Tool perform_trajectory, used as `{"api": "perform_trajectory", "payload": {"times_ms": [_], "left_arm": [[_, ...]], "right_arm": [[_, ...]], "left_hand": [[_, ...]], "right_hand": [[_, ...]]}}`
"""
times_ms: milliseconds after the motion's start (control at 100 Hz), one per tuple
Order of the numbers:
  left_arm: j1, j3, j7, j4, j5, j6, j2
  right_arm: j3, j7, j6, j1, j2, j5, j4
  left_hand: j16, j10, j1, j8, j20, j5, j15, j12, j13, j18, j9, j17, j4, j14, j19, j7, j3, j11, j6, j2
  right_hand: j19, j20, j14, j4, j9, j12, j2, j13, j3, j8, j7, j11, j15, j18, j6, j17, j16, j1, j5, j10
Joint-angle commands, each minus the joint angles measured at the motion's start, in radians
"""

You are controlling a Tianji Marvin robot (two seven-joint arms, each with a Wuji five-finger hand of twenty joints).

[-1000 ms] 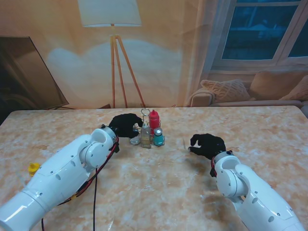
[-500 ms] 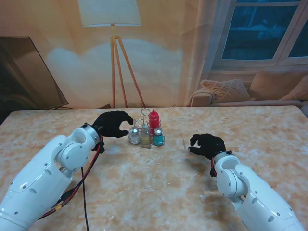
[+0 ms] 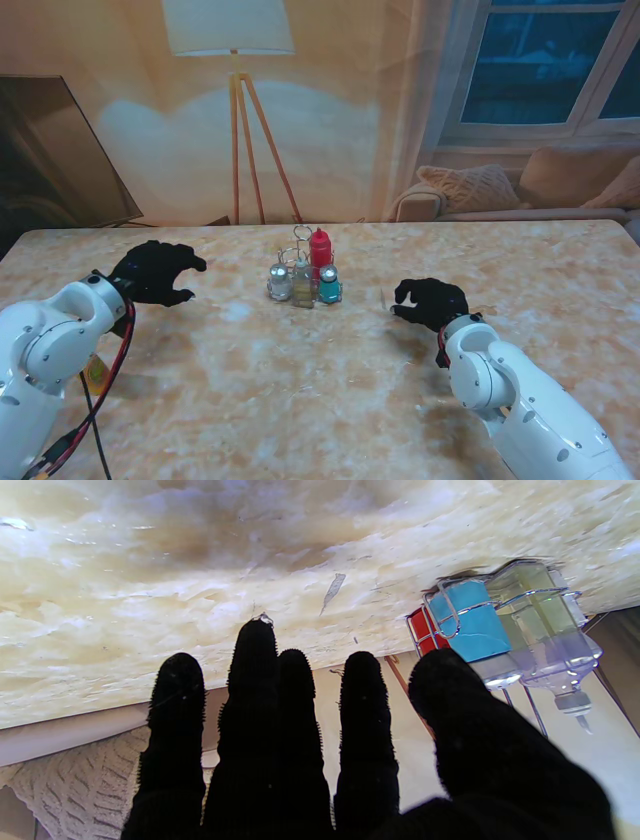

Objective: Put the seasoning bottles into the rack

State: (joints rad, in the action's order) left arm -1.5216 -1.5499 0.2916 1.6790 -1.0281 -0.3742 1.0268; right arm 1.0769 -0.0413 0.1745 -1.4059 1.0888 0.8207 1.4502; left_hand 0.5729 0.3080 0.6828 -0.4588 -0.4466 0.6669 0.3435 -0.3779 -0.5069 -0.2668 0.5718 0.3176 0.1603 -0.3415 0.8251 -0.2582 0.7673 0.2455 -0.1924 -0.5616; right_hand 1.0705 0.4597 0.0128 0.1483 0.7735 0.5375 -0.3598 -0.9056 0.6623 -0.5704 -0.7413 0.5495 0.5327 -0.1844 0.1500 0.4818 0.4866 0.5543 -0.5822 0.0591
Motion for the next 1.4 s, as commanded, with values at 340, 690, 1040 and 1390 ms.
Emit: {"api": "perform_trajectory", "payload": {"times_ms": [340, 690, 1040, 1390], "left_arm": [[-0.157, -0.187, 0.112, 0.111, -0.065, -0.043, -0.030], [-0.248, -0.280, 0.305, 0.200, -0.067, -0.036, -0.045], [-0.319, -0.316, 0.366, 0.240, -0.131, 0.032, -0.040], [-0.348, -0.313, 0.395, 0.241, -0.165, 0.103, -0.034]], "right_arm": [[-0.015, 0.022, 0.000, 0.004, 0.004, -0.005, -0.008], [-0.018, 0.023, 0.002, 0.006, 0.003, -0.005, -0.008], [-0.021, 0.025, 0.004, 0.007, 0.003, -0.005, -0.008], [-0.023, 0.027, 0.007, 0.007, 0.003, -0.003, -0.007]], "left_hand": [[-0.087, -0.018, -0.065, 0.020, -0.001, -0.074, -0.100, 0.053, 0.076, -0.091, -0.084, -0.062, -0.031, -0.066, -0.090, 0.064, -0.043, -0.094, 0.052, -0.001], [-0.149, -0.057, -0.082, 0.047, -0.047, -0.161, -0.150, 0.106, 0.122, -0.184, -0.175, -0.047, -0.028, -0.061, -0.121, 0.099, -0.021, -0.158, 0.137, -0.040], [-0.158, -0.063, -0.056, 0.060, -0.068, -0.179, -0.140, 0.123, 0.116, -0.146, -0.208, 0.018, -0.021, -0.067, -0.100, 0.096, 0.020, -0.167, 0.159, -0.073], [-0.132, -0.052, -0.022, 0.072, -0.058, -0.169, -0.088, 0.124, 0.055, -0.049, -0.210, 0.130, -0.020, -0.053, -0.060, 0.088, 0.022, -0.156, 0.149, -0.084]], "right_hand": [[0.017, 0.002, 0.009, 0.024, 0.017, -0.002, -0.028, -0.022, 0.019, 0.010, -0.016, 0.008, 0.019, -0.007, 0.019, 0.002, 0.022, 0.008, -0.003, -0.007], [0.018, 0.002, 0.010, 0.024, 0.019, -0.002, -0.026, -0.023, 0.019, 0.011, -0.017, 0.009, 0.020, -0.008, 0.018, 0.002, 0.022, 0.008, -0.002, -0.007], [0.017, 0.002, 0.009, 0.025, 0.018, -0.002, -0.027, -0.022, 0.019, 0.010, -0.017, 0.009, 0.019, -0.008, 0.018, 0.001, 0.022, 0.008, -0.003, -0.007], [0.017, 0.002, 0.007, 0.025, 0.018, -0.002, -0.028, -0.022, 0.020, 0.011, -0.017, 0.009, 0.019, -0.009, 0.017, 0.001, 0.022, 0.008, -0.002, -0.005]]}}
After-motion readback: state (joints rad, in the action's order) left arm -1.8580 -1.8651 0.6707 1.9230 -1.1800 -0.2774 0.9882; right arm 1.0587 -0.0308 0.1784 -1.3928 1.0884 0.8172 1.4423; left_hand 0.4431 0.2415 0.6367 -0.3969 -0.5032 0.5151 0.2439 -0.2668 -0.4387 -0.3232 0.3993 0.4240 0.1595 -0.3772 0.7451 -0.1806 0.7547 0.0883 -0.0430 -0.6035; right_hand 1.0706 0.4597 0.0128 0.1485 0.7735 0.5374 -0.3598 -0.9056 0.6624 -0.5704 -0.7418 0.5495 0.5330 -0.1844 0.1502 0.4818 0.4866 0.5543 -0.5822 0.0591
